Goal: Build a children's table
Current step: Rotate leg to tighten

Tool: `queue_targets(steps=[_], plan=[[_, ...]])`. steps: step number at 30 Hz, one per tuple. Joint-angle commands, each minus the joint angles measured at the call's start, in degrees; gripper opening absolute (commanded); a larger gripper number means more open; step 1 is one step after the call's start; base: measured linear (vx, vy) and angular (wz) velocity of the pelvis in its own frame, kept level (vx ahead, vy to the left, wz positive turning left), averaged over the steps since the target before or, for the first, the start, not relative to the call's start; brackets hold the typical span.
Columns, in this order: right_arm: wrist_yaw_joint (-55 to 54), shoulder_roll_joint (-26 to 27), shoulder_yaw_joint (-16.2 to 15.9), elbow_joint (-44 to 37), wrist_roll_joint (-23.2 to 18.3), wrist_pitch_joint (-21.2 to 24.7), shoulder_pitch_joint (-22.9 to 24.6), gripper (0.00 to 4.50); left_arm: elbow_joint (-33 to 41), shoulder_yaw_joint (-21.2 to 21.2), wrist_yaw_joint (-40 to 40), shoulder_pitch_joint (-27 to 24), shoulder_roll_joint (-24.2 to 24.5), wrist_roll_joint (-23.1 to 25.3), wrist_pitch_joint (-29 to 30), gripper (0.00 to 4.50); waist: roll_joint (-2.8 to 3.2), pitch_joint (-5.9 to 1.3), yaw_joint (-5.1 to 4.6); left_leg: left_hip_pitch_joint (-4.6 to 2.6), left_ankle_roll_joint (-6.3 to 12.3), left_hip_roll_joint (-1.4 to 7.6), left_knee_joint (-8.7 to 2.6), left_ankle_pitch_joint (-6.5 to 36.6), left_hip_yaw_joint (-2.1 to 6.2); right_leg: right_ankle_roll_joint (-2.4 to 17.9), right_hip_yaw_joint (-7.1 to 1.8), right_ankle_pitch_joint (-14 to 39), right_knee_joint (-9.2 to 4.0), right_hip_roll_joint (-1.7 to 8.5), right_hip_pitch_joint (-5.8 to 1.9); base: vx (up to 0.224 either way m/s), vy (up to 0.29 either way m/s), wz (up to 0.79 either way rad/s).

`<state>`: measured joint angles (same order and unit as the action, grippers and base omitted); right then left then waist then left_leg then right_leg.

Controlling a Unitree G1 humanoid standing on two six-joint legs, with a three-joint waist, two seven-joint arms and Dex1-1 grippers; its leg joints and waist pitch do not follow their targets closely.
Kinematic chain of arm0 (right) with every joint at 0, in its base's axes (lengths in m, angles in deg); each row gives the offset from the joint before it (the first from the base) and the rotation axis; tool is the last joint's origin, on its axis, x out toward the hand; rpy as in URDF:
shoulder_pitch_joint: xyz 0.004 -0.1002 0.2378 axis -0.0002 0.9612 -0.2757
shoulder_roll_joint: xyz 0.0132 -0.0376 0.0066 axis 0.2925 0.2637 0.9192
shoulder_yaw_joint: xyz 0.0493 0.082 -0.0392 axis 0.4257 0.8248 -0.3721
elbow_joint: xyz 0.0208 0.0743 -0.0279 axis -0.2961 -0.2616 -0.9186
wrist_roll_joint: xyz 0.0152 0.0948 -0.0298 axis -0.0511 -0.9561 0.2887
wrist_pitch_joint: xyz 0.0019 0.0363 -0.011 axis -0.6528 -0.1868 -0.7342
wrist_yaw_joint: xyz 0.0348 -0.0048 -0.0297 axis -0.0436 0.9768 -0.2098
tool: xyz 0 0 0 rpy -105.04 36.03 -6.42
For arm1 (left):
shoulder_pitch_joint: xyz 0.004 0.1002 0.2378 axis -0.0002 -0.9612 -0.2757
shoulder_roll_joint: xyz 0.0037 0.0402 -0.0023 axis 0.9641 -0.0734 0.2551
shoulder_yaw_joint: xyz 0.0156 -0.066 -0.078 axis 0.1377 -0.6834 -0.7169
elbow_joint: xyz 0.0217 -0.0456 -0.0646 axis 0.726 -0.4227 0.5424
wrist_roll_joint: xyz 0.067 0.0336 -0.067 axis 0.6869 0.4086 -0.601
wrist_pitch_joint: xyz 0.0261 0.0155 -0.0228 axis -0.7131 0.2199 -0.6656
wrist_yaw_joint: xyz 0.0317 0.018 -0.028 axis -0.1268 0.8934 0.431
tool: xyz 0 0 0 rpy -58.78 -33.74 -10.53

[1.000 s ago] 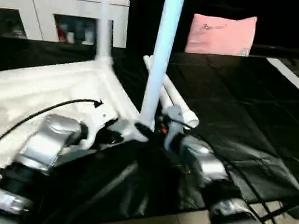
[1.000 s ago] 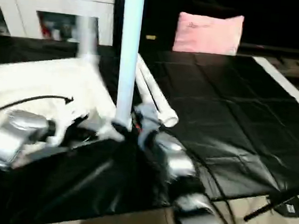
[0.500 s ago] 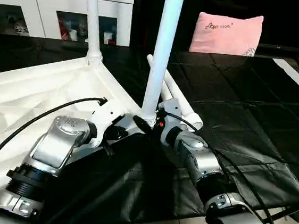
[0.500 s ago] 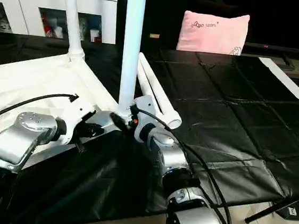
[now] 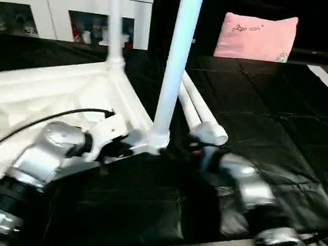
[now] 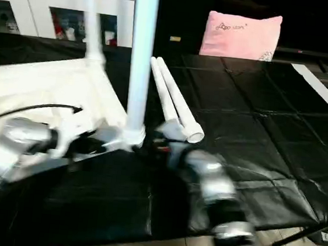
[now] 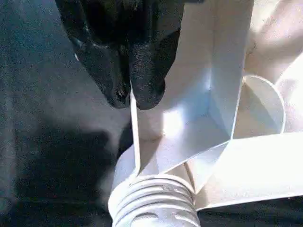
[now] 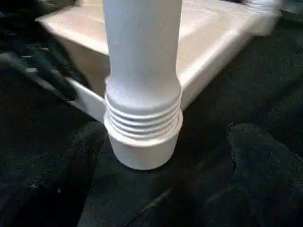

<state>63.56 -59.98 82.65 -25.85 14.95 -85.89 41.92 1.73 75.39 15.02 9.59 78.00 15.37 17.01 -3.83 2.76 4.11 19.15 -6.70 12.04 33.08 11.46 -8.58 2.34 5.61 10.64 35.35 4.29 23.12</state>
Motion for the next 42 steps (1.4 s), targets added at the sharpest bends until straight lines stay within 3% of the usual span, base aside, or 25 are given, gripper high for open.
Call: queue_targets(steps=[1, 4, 8, 17, 18, 21, 35, 42], plan=[[3.77, -0.77, -0.01, -1.65, -1.38, 0.54, 0.05, 4.43, 0.30, 2.30, -3.73, 0.66, 0.25, -0.34, -2.78, 0.00, 0.96, -3.27, -0.03, 0.61, 3.63, 1.20, -3.72, 7.95, -0.57, 10.88, -3.48, 10.11, -3.85, 3.72, -3.57, 0.000, 0.000, 0.00], [7.37, -2.25, -1.67, -2.06, -1.05, -0.69, -0.36, 4.43, -0.09, 3.24, -7.82, 0.71, 1.58, -1.15, -5.31, 0.00, 0.66, -3.30, 0.35, 0.57, 3.75, 1.26, -3.67, 6.92, -0.68, 11.23, -3.50, 9.32, -3.68, 3.74, -3.53, 0.000, 0.000, 0.00], [13.12, -3.24, -4.00, -1.84, -0.13, -1.95, -1.09, 4.43, -1.34, 5.18, -13.19, 1.25, 3.07, -1.79, -9.17, 0.00, 0.71, -3.30, 0.87, 0.48, 3.28, 1.25, -3.71, 7.47, -0.76, 11.00, -3.49, 10.23, -3.68, 3.77, -3.47, 0.000, 0.000, 0.00], [14.50, -3.22, -4.78, -1.33, 0.37, -2.64, -1.43, 4.43, -1.62, 5.77, -14.54, 1.50, 3.42, -1.66, -10.36, 0.00, 0.68, -3.34, 0.99, 0.45, 2.42, 1.28, -3.73, 7.45, -0.72, 10.66, -3.50, 10.57, -3.65, 3.81, -3.48, 0.000, 0.000, 0.00], [16.53, -2.56, -5.89, 0.26, 0.83, -2.99, -2.41, 4.43, -2.08, 6.87, -15.49, 2.21, 3.52, -0.79, -11.60, 0.00, 0.17, -3.38, 0.92, 0.53, 2.67, 1.30, -3.69, 7.08, -0.76, 10.63, -3.47, 10.31, -3.61, 3.80, -3.52, 0.000, 0.000, 0.00], [19.71, -1.67, -7.28, 2.41, 0.98, -3.02, -3.76, 4.27, -2.31, 8.39, -16.87, 3.16, 3.68, 0.42, -13.18, 0.00, 0.48, -3.34, 1.03, 0.47, 2.90, 1.40, -3.67, 7.08, -0.79, 11.03, -3.47, 10.48, -3.55, 3.86, -3.42, 0.000, 0.000, 0.00], [23.62, -0.91, -7.99, 4.62, 0.46, -2.64, -4.82, 2.92, -3.25, 9.55, -18.75, 3.85, 3.69, 0.50, -15.42, 0.00, 0.47, -3.44, 1.65, 0.40, 1.94, 1.53, -3.69, 6.92, -0.83, 10.84, -3.50, 10.09, -3.33, 3.93, -3.43, 0.000, 0.000, 0.00], [24.21, -0.53, -7.78, 3.23, -0.54, -1.31, -3.32, 2.76, -3.34, 8.39, -17.34, 3.26, 3.48, 0.29, -12.92, 0.00, 0.77, -3.52, 1.85, 0.39, 1.79, 1.53, -3.65, 6.62, -0.85, 11.49, -3.46, 8.28, -3.06, 3.88, -3.51, 0.000, 0.000, 0.00]])
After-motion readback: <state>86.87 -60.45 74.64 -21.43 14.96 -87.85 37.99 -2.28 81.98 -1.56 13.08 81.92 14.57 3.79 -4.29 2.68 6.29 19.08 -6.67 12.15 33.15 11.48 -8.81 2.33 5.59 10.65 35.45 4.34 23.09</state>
